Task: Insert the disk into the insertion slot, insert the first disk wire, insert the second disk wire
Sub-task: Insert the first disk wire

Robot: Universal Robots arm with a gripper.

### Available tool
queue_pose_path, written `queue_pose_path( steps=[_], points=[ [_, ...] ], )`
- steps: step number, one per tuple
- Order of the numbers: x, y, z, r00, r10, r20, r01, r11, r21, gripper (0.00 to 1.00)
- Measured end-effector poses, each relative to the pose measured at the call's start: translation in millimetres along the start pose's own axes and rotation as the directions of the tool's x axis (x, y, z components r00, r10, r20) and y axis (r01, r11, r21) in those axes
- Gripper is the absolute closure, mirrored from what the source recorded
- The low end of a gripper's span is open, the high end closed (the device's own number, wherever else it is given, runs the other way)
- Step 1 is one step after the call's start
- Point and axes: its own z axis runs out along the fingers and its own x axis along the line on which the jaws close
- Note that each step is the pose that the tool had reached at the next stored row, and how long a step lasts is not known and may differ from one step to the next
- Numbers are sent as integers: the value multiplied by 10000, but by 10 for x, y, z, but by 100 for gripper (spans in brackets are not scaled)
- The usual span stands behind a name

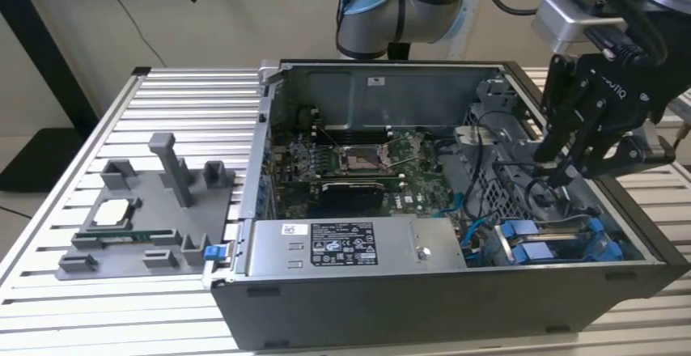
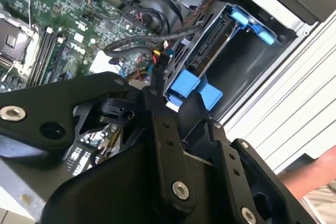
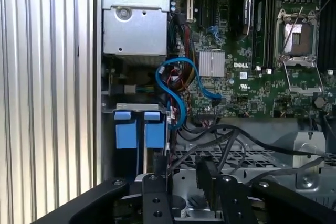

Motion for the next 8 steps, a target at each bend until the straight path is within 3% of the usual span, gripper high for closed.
queue_pose_path(
  steps=[2, 6, 8],
  points=[
    [-2, 1, 13, 10000, -54, 54, 54, 10000, 48, 0],
    [-3, -1, 40, 9998, -188, 87, 186, 9996, 206, 0],
    [-23, 4, 54, 9998, -191, 109, 189, 9996, 224, 0]
  ],
)
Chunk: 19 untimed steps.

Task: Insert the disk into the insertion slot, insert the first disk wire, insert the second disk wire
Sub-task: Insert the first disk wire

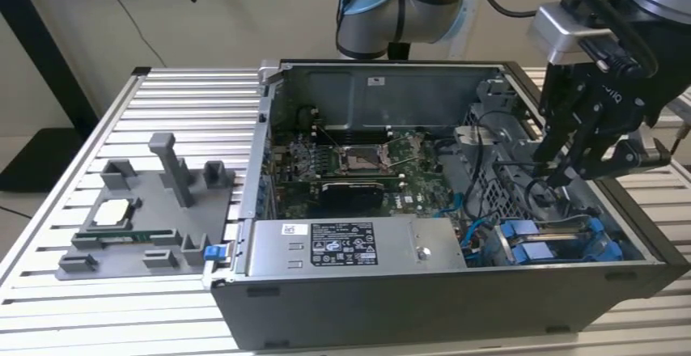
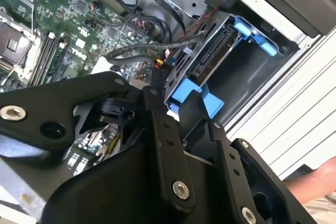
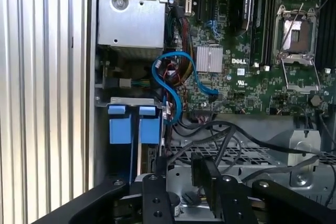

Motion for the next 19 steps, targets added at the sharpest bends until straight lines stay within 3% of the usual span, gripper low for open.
queue_pose_path(
  steps=[3, 9, 12, 13, 19],
  points=[
    [-53, 5, 23, 10000, -1, 18, 1, 10000, 12, 0],
    [-56, 5, 65, 10000, -7, 46, 7, 10000, 61, 0],
    [-55, -9, 68, 10000, -4, 95, 4, 10000, 63, 0],
    [-55, -18, 68, 9999, -4, 114, 3, 10000, 63, 100],
    [-55, -35, 68, 9999, -3, 170, 2, 10000, 60, 100]
  ],
)
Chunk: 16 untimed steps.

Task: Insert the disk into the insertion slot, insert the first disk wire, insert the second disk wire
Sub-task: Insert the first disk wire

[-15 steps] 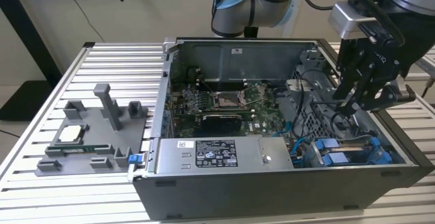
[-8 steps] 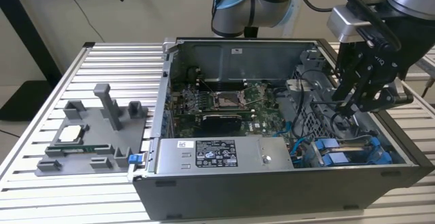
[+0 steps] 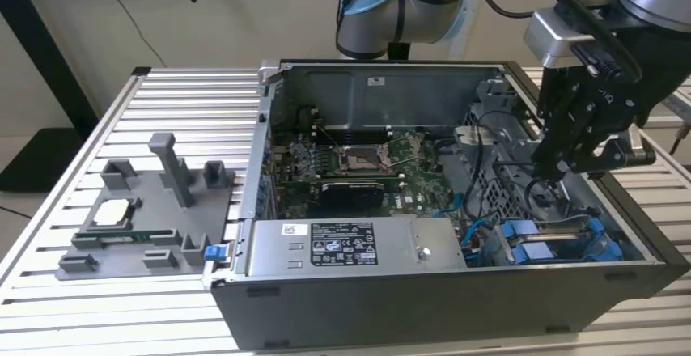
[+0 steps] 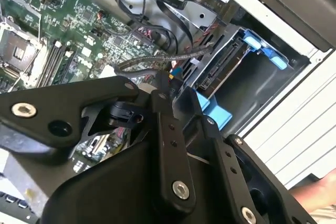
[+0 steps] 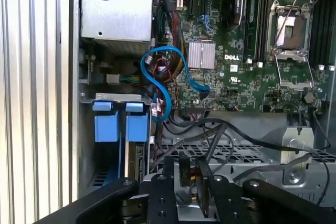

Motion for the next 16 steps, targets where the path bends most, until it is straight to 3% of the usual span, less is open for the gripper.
queue_pose_path(
  steps=[8, 12, 16],
  points=[
    [1, -1, 2, 10000, -7, -19, 7, 10000, 13, 100],
    [3, -2, 19, 9997, -30, -224, 31, 10000, 76, 100],
    [8, -59, 49, 9990, -35, -439, 38, 10000, 76, 100]
  ],
)
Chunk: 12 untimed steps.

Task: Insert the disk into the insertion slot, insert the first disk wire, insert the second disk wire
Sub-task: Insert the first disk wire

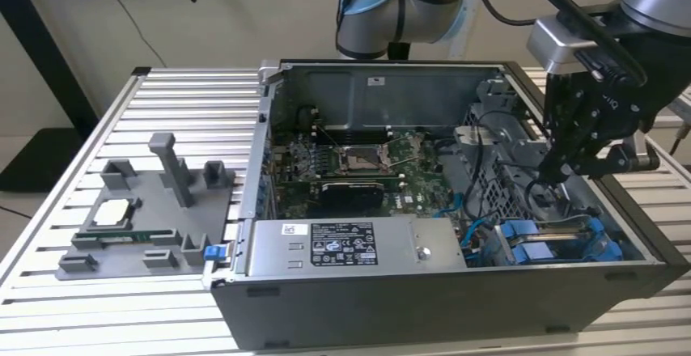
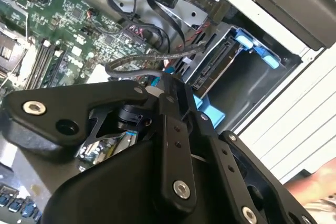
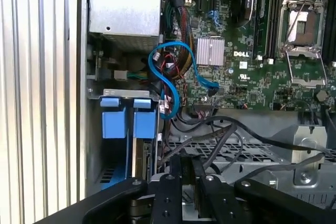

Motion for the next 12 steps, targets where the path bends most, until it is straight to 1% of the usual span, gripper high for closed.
queue_pose_path(
  steps=[3, 6, 9, 12],
  points=[
    [5, -104, 28, 9999, -3, -106, 3, 10000, -2, 100],
    [10, -188, 50, 9997, -8, -245, 8, 10000, -5, 100],
    [16, -244, 72, 9993, -11, -370, 10, 10000, -8, 100],
    [21, -263, 88, 9986, -11, -529, 10, 10000, -11, 100]
  ],
)
